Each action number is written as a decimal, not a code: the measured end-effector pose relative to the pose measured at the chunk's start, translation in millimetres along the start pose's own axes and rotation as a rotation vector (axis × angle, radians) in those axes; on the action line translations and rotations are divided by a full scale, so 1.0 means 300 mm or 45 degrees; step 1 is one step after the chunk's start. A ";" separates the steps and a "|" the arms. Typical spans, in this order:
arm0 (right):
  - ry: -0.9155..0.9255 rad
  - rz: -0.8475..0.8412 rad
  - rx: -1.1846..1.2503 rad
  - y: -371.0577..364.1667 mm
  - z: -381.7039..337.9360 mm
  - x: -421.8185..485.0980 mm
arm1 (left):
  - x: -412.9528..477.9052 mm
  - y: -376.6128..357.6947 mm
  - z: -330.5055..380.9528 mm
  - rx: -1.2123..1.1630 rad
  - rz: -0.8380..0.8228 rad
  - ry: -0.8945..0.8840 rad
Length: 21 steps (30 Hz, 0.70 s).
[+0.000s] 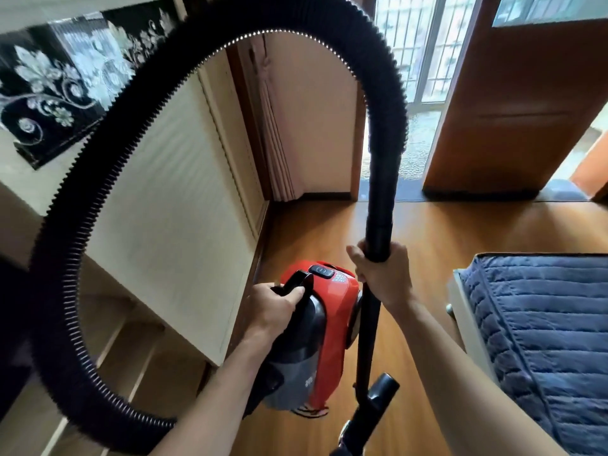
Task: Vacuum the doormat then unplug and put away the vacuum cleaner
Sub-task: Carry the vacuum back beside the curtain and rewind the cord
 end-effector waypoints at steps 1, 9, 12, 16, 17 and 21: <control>-0.003 -0.007 0.007 0.000 0.008 0.069 | 0.053 -0.017 0.032 0.001 0.016 0.002; 0.034 -0.040 0.044 -0.002 0.022 0.540 | 0.423 -0.127 0.249 0.063 0.101 -0.006; 0.027 -0.033 0.051 -0.005 0.054 0.683 | 0.560 -0.176 0.313 0.074 0.102 -0.031; -0.021 0.003 0.037 0.004 0.135 0.874 | 0.755 -0.276 0.366 0.055 0.071 -0.043; -0.031 0.012 0.038 0.005 0.155 0.918 | 0.806 -0.300 0.377 0.063 0.059 -0.041; -0.046 0.044 0.011 -0.009 0.236 1.111 | 1.017 -0.397 0.409 0.082 -0.011 -0.036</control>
Point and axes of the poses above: each hand's wrist, its own x-axis towards the middle knuckle, its own y-axis out of the back of the hand, z = x × y, the point moved 7 cm from there along x, towards the middle knuckle, and after that the axes turned 2 degrees about -z, right-handed, at the moved point
